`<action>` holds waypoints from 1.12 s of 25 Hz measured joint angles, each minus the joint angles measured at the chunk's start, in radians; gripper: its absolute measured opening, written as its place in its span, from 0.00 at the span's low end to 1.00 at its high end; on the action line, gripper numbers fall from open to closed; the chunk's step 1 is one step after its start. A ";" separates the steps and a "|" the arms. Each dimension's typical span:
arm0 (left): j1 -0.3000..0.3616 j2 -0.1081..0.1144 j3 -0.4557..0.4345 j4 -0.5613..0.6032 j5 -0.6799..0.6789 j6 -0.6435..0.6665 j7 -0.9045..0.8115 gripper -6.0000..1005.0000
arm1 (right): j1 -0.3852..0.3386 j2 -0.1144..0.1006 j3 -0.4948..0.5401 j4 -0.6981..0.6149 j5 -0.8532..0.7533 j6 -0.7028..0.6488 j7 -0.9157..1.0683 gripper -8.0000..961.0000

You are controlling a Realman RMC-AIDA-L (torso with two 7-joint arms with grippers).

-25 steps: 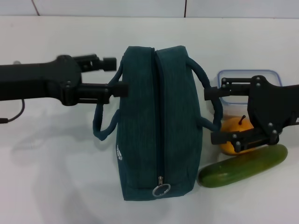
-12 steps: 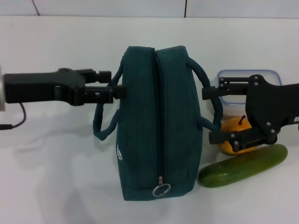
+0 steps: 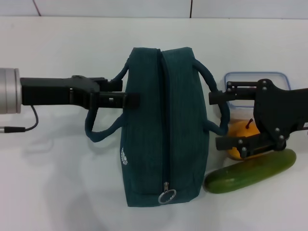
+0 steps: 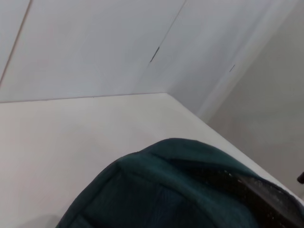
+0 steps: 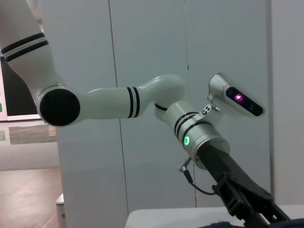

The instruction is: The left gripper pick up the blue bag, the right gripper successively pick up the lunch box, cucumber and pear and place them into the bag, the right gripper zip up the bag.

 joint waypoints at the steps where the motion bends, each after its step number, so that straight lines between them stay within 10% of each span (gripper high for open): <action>1: -0.004 0.000 0.000 -0.002 -0.001 0.001 -0.007 0.88 | -0.001 0.000 0.000 0.000 0.000 0.000 0.000 0.88; 28: -0.045 0.001 -0.045 -0.136 -0.007 -0.050 0.078 0.77 | -0.013 0.002 0.000 0.011 0.000 0.001 -0.051 0.88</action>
